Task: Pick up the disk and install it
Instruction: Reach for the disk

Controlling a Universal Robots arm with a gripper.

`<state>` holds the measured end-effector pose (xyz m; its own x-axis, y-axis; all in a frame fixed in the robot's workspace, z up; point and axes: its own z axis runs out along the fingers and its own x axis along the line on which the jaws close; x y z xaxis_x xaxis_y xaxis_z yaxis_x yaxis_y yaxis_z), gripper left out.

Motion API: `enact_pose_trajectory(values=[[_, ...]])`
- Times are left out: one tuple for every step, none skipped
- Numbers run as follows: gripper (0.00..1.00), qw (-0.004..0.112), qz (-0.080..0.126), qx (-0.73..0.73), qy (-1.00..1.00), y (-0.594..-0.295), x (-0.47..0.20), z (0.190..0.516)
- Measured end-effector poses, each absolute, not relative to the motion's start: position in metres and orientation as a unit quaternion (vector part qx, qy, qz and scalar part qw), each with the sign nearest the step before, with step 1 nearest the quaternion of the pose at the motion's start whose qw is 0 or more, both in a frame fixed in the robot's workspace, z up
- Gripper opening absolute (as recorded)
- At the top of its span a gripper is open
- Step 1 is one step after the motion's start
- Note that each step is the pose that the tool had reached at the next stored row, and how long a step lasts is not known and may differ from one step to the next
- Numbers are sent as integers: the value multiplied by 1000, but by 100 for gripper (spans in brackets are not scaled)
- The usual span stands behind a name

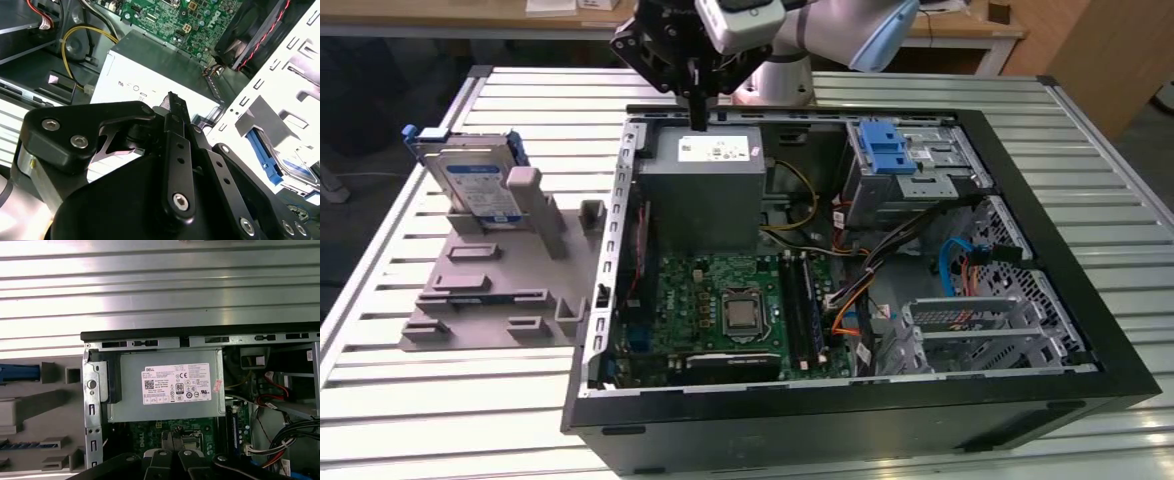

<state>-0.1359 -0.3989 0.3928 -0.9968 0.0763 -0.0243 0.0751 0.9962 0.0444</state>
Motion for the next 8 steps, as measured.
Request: enact_pose_trajectory(values=[[11, 13, 22, 38, 999, -399, -136, 393], [11, 13, 22, 38, 999, -399, -137, 393], [11, 13, 22, 38, 999, -399, -138, 393], [11, 13, 22, 38, 999, -399, -138, 393], [11, 13, 22, 38, 999, -399, -138, 393], [11, 13, 22, 38, 999, -399, -139, 393], [11, 13, 22, 38, 999, -399, -139, 393], [11, 13, 22, 38, 999, -399, -139, 393]])
